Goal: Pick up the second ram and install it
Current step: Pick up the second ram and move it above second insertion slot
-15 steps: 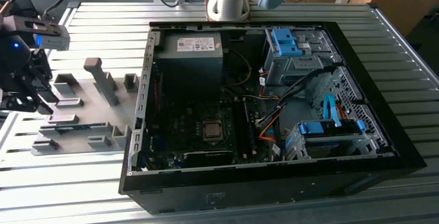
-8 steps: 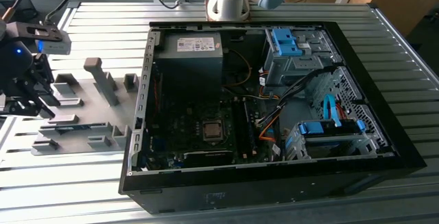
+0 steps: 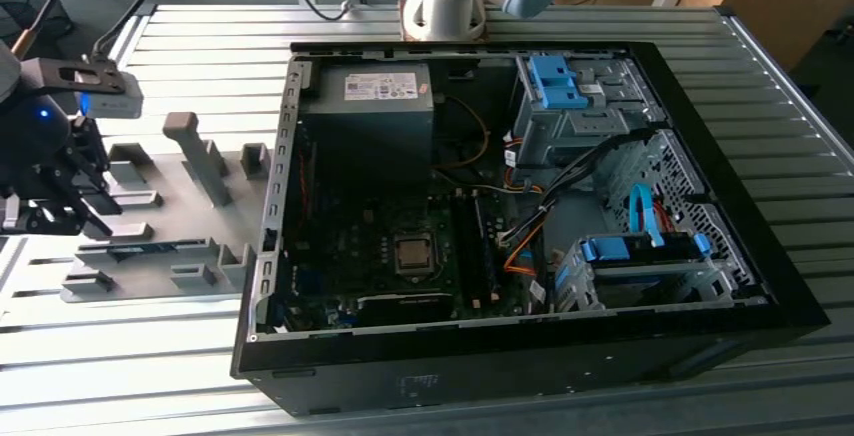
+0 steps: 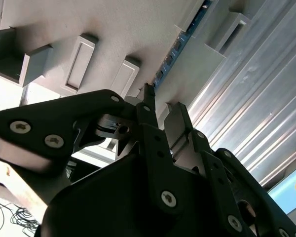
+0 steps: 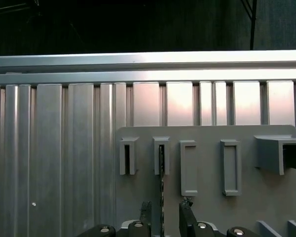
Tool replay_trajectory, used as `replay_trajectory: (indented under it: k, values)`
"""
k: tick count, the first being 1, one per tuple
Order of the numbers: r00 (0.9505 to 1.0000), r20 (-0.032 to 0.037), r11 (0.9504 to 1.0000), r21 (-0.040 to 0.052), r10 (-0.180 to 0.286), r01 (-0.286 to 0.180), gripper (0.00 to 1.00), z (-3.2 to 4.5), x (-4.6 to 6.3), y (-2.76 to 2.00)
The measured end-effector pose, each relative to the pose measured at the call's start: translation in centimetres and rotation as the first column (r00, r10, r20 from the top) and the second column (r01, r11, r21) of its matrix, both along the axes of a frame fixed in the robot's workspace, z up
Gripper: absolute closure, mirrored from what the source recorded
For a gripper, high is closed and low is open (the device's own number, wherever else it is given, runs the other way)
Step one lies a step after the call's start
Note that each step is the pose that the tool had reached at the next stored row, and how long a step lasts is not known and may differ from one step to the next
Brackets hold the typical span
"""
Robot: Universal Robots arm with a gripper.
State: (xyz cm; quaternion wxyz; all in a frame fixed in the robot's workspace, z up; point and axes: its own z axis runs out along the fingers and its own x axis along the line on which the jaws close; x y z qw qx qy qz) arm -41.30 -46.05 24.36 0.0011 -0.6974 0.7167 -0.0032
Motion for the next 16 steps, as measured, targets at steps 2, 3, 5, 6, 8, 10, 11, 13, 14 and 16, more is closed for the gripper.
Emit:
replay_trajectory:
  k: [2, 3, 5, 6, 8, 10, 11, 13, 14, 16]
  values:
    - [1.0, -0.0001, 1.0, -0.0001, 0.0, 0.0, 0.64, -0.12, 0.0, -0.01]
    - [1.0, -0.0002, 1.0, -0.0001, 0.0, 0.0, 0.64, -0.11, 0.0, -0.01]
    - [1.0, -0.0002, 1.0, -0.0002, 0.0, 0.0, 0.64, -0.12, 0.0, -0.01]
    - [1.0, -0.0001, 1.0, 0.0, 0.0, 0.0, 0.64, -0.13, 0.0, -0.01]
    - [1.0, 0.0, 1.0, 0.0, 0.0, 0.0, 0.64, -0.14, 0.0, 0.0]
    - [1.0, 0.0, 1.0, 0.0, 0.0, 0.0, 0.64, -0.14, 0.0, -0.01]
    - [1.0, 0.0, 1.0, -0.0001, 0.0, 0.0, 0.64, -0.14, 0.0, -0.01]
    - [1.0, 0.0002, 1.0, 0.0001, 0.0, 0.0, 0.64, -0.2, 0.0, 0.0]
    - [1.0, 0.0002, 1.0, 0.0001, 0.0, 0.0, 0.64, -0.26, 0.04, 0.0]
    - [1.0, 0.0, 1.0, -0.0001, 0.0, 0.0, 0.64, -0.49, 0.12, 0.0]
